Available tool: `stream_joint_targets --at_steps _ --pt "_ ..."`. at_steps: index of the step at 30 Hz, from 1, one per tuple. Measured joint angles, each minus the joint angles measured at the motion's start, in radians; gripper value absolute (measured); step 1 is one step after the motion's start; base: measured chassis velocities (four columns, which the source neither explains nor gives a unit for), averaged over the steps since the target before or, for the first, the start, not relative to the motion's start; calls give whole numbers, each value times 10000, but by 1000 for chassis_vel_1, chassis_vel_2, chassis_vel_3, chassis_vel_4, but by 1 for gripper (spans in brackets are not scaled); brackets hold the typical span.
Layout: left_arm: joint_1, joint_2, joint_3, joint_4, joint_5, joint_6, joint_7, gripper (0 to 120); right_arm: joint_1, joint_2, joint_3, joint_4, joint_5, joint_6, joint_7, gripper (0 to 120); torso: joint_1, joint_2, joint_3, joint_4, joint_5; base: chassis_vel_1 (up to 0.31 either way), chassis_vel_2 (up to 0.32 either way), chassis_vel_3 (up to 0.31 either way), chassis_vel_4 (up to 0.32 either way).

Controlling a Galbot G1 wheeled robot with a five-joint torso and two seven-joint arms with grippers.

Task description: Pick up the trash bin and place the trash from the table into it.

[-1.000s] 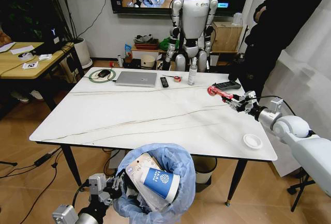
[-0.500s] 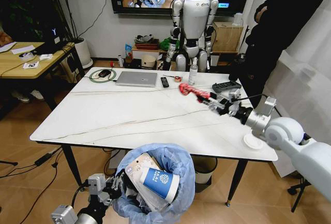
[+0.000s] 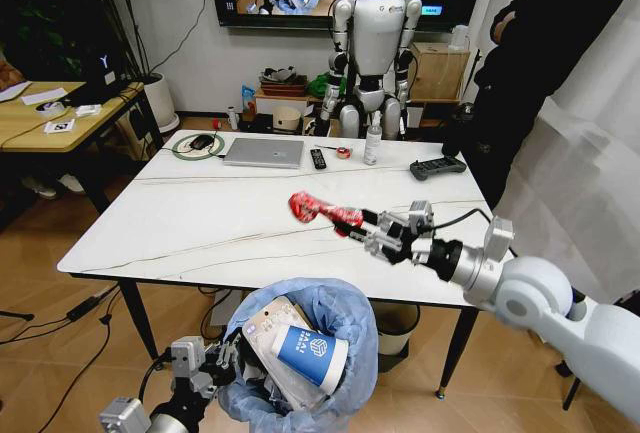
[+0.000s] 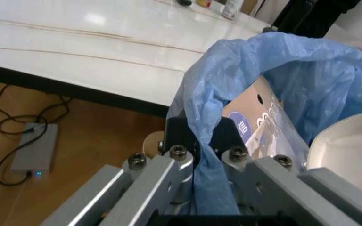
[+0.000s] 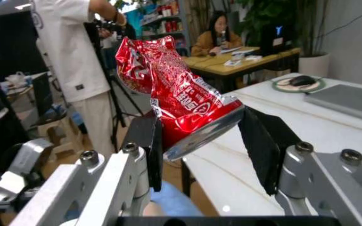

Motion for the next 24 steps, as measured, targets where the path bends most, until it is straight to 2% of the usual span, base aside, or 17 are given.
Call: stream_joint_targets --at_steps 8,24 --pt "7 -1 -54 -21 -12 0 2 0 -65 -11 -798 332 -233 142 -58 38 0 0 0 1 0 0 0 0 0" --pt "-46 0 -78 -45 -63 11 -1 0 -525 -337 -1278 555 -500 327 -455 38 0 0 0 0 1 0 0 0 0"
